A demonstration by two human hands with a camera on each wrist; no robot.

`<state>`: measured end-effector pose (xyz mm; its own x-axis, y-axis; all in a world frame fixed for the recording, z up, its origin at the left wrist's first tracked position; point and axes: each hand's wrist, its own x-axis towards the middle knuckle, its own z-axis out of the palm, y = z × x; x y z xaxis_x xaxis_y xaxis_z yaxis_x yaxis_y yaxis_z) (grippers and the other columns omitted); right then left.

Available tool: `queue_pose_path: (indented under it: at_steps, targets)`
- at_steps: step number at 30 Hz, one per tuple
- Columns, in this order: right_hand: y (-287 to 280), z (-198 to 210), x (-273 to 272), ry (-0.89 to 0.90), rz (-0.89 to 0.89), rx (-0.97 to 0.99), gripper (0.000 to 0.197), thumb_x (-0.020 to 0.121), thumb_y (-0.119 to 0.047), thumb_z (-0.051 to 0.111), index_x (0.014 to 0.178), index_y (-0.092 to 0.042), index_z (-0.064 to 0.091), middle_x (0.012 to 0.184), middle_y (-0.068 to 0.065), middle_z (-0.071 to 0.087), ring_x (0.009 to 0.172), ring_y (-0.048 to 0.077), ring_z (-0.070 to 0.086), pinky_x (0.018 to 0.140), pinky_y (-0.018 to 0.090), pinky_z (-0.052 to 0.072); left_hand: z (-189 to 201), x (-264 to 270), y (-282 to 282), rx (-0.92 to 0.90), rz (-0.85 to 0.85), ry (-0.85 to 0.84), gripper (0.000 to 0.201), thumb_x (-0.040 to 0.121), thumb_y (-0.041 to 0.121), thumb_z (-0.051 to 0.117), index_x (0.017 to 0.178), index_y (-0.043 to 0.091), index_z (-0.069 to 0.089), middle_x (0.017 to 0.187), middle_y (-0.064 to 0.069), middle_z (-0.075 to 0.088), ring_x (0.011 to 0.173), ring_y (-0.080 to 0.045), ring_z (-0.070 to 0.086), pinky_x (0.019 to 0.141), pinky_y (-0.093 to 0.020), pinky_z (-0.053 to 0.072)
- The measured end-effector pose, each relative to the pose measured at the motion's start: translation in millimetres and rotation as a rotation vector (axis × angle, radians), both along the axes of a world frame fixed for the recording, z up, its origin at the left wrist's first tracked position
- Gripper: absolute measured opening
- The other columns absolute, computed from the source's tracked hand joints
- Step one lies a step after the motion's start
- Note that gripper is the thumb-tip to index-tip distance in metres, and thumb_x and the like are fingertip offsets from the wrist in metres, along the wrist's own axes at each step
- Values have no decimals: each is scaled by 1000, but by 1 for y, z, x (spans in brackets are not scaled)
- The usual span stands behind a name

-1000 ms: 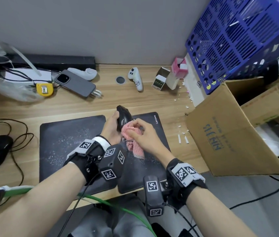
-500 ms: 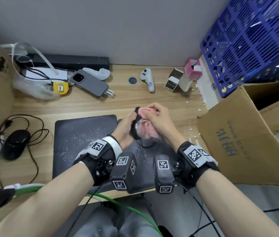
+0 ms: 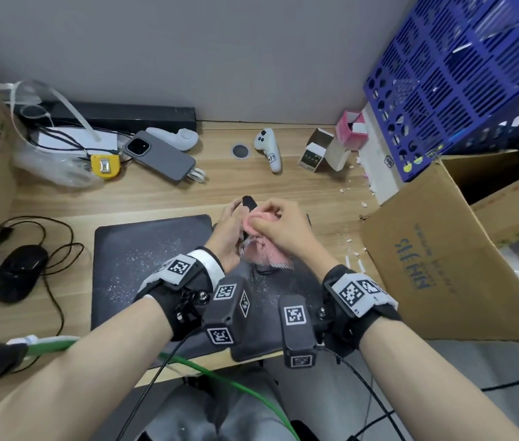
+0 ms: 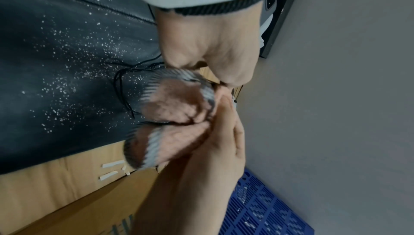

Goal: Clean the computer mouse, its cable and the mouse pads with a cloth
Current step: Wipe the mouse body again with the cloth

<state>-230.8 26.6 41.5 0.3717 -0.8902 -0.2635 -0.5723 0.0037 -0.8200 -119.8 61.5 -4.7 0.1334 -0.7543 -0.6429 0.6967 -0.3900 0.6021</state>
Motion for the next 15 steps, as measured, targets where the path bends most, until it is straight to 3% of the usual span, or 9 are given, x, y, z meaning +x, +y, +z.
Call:
queue_pose_path:
  at_steps: [4,6,9,12,14,15]
  targets:
    - [-6,-1,7,-20,-18,-37,8,76,-22,74,75,-27,67,73,-12,67,68,2,57,68,22,45,3,3,2,3,3,20,41,104,19,40,143,26,31,115,-12,61,93,-23,62,70,-35,55]
    - [-1,-2,7,-42,33,-6,7,75,-21,75,77,-25,69,79,-6,70,73,6,60,73,27,50,1,6,-1,30,18,19,40,104,20,37,144,24,31,123,-16,58,96,-26,62,76,-39,53]
    - [10,-4,3,-36,140,9,8,74,-19,75,78,-25,72,86,-6,73,87,9,66,83,28,52,-2,7,-4,109,69,82,40,104,26,34,144,19,35,126,-18,58,92,-29,64,70,-41,58]
    - [10,0,-6,-61,181,16,23,73,-12,77,69,-32,67,83,-10,73,85,4,66,81,22,51,2,3,-4,146,70,181,39,104,29,33,124,1,51,109,-22,63,85,-30,64,60,-38,58]
    - [6,1,-13,-61,199,39,28,72,-11,78,66,-34,65,74,-16,69,75,-3,62,75,15,47,7,-1,-3,116,70,227,40,104,27,30,104,-4,55,96,-21,63,79,-29,64,60,-37,56]
    - [3,2,-18,-61,195,47,27,73,-12,79,66,-33,65,72,-19,68,72,-6,60,73,13,46,10,-3,-2,89,70,258,40,105,26,28,103,-5,54,94,-21,64,77,-29,66,58,-36,58]
